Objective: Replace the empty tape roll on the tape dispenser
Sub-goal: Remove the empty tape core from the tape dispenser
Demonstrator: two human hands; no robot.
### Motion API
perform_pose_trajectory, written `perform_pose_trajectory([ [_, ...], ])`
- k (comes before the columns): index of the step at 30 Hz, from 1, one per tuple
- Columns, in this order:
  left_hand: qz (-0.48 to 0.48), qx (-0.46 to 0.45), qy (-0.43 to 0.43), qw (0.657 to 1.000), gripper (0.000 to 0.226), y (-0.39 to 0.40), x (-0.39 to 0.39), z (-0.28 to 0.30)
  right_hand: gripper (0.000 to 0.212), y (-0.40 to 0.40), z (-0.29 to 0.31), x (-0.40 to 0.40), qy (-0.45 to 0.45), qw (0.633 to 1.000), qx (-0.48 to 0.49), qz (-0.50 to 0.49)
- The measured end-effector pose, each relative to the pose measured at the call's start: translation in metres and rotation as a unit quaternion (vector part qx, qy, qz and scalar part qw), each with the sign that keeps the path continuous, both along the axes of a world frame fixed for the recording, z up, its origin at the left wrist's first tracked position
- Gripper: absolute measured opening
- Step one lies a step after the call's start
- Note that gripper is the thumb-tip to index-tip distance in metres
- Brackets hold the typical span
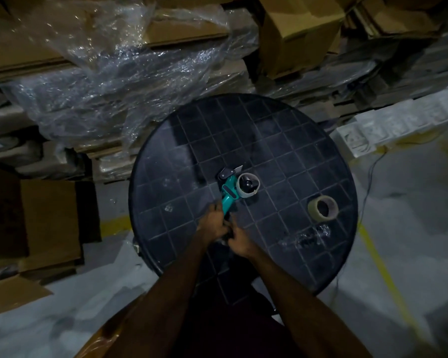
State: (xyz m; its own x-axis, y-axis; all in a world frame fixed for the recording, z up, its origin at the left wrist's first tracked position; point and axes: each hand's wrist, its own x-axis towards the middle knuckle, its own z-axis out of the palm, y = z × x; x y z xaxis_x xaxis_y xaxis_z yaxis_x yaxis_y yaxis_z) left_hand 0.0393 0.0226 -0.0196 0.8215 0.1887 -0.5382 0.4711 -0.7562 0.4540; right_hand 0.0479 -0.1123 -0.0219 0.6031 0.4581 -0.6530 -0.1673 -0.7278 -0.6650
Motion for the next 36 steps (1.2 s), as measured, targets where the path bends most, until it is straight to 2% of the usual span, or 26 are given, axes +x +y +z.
perform_pose_trajectory([
  [4, -0.062, 0.077, -0.02, 0.995, 0.082, 0.006, 0.007, -0.011, 0.081, 0.003, -0.007, -0.005, 0.01, 1.0, 0.018, 0.016],
  [7, -0.074, 0.092, -0.031, 0.993, 0.08, 0.011, 0.006, -0.016, 0.073, -0.007, -0.021, -0.014, -0.02, 0.999, 0.022, -0.016],
  [9, -0.089, 0.096, -0.036, 0.991, 0.081, 0.015, 0.001, -0.017, 0.066, -0.013, -0.01, -0.018, -0.058, 0.998, -0.006, -0.032],
  [12, -0.105, 0.074, -0.047, 0.991, 0.084, 0.023, -0.013, -0.011, 0.047, -0.029, -0.007, -0.019, -0.129, 0.98, -0.049, -0.141],
  [15, -0.122, 0.052, -0.054, 0.99, 0.085, 0.033, -0.028, -0.004, 0.03, -0.048, -0.012, -0.02, -0.135, 0.954, -0.084, -0.254],
  [17, -0.139, 0.035, -0.05, 0.988, 0.084, 0.037, -0.037, -0.001, 0.035, -0.063, -0.031, -0.019, -0.116, 0.95, -0.084, -0.279],
  [20, -0.171, 0.04, -0.023, 0.984, 0.076, 0.04, -0.045, 0.004, 0.059, -0.089, -0.096, -0.016, -0.097, 0.954, -0.082, -0.271],
  [22, -0.184, 0.05, -0.019, 0.981, 0.072, 0.039, -0.049, 0.009, 0.066, -0.089, -0.098, -0.02, -0.094, 0.962, -0.085, -0.241],
  [26, -0.201, 0.093, -0.01, 0.975, 0.073, 0.032, -0.052, 0.013, 0.056, -0.072, -0.042, -0.03, -0.083, 0.964, -0.054, -0.245],
  [29, -0.206, 0.129, -0.001, 0.97, 0.075, 0.022, -0.053, 0.01, 0.05, -0.074, -0.044, -0.029, -0.063, 0.963, -0.049, -0.256],
  [36, -0.169, 0.15, 0.002, 0.974, 0.069, 0.004, -0.06, 0.003, 0.043, -0.076, -0.04, -0.023, -0.052, 0.962, -0.05, -0.264],
])
